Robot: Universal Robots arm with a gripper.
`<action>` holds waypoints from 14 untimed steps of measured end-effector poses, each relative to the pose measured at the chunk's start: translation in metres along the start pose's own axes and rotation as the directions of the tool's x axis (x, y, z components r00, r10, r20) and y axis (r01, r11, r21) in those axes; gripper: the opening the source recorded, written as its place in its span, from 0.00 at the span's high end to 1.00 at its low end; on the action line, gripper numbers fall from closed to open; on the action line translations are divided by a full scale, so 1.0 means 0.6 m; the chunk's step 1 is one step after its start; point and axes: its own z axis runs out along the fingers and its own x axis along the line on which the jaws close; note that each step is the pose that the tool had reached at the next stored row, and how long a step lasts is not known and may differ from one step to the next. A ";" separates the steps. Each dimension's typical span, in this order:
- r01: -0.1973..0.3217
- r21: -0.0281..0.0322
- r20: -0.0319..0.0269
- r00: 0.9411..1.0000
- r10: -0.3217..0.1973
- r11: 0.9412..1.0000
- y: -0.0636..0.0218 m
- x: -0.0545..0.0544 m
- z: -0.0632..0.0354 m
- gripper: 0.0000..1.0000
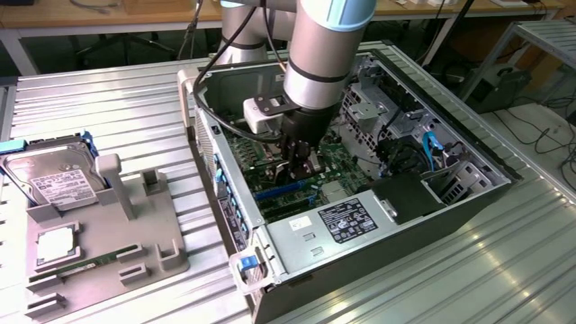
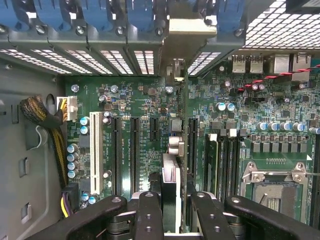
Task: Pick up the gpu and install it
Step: 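Press down on the gpu until it lock into place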
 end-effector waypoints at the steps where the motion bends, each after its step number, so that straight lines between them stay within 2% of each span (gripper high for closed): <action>1: 0.000 0.000 0.000 1.000 0.000 1.000 0.000 0.000 0.000 0.73; 14: 0.000 0.001 0.000 1.000 0.000 1.000 0.004 0.000 0.011 0.73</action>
